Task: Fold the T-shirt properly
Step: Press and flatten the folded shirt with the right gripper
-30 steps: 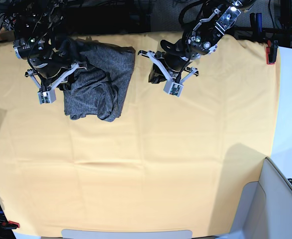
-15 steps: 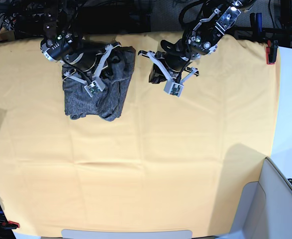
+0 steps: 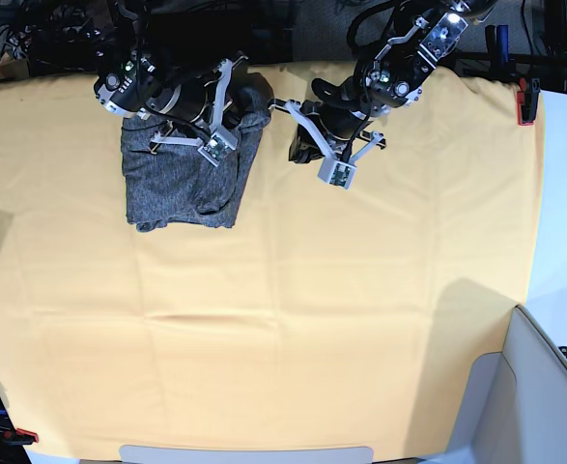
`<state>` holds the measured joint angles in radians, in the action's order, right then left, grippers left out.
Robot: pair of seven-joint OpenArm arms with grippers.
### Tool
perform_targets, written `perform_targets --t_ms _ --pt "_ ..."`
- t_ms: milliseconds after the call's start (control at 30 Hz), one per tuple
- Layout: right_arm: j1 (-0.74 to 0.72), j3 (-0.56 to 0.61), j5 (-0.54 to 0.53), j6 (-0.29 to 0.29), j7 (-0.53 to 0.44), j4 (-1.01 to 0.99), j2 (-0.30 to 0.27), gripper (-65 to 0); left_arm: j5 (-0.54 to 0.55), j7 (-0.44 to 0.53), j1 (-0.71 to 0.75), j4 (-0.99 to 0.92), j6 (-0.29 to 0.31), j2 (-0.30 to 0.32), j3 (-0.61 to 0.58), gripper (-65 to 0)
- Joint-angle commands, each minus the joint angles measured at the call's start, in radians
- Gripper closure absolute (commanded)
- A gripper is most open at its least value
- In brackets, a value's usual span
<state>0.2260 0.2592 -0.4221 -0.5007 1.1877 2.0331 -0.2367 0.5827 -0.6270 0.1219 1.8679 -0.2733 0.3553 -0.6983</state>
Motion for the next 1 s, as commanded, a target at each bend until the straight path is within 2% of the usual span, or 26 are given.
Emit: perform_targets --t_ms 0,233,367,467,500,567,633,767,967 --pt "-0.021 -0.005 -0.014 -0.003 -0.015 0.016 0.003 -5.4 -0.002 0.020 -0.012 0.014 0.003 0.001 0.006 -0.7" --pt "-0.095 -0.014 -0.008 0.001 -0.015 0.016 0.061 -5.4 -0.002 0.020 -0.012 0.014 0.003 0.001 0.007 -0.7" --pt "-0.092 -0.143 -0.007 0.015 -0.015 0.015 0.127 -5.4 -0.003 0.020 -0.008 0.014 0.003 0.003 0.007 -0.7" --pt "-0.075 -0.280 -0.011 0.107 -0.015 0.015 0.184 -2.5 -0.003 0.020 -0.006 0.014 0.003 0.003 0.007 -0.7" --pt "-0.075 -0.315 -0.014 0.149 -0.015 0.015 0.196 0.0 -0.003 0.020 -0.006 0.014 0.003 0.003 0.007 -0.7" --pt "-0.076 -0.352 -0.014 0.222 -0.018 0.015 0.207 0.0 -0.003 0.020 -0.006 0.014 0.003 0.003 0.007 -0.7" --pt "-0.076 -0.352 -0.013 0.279 -0.053 0.013 0.210 0.0 -0.005 0.020 -0.006 0.014 0.003 0.003 0.007 -0.7" --pt "-0.078 -0.351 -0.008 0.345 -0.124 -0.008 0.218 0.0 -0.003 0.020 -0.006 0.014 0.003 0.003 0.006 -0.7" --pt "-0.093 -0.351 -0.007 0.509 -0.205 -0.093 0.253 0.0 -0.005 0.020 -0.006 0.014 0.003 0.001 0.006 -0.7"
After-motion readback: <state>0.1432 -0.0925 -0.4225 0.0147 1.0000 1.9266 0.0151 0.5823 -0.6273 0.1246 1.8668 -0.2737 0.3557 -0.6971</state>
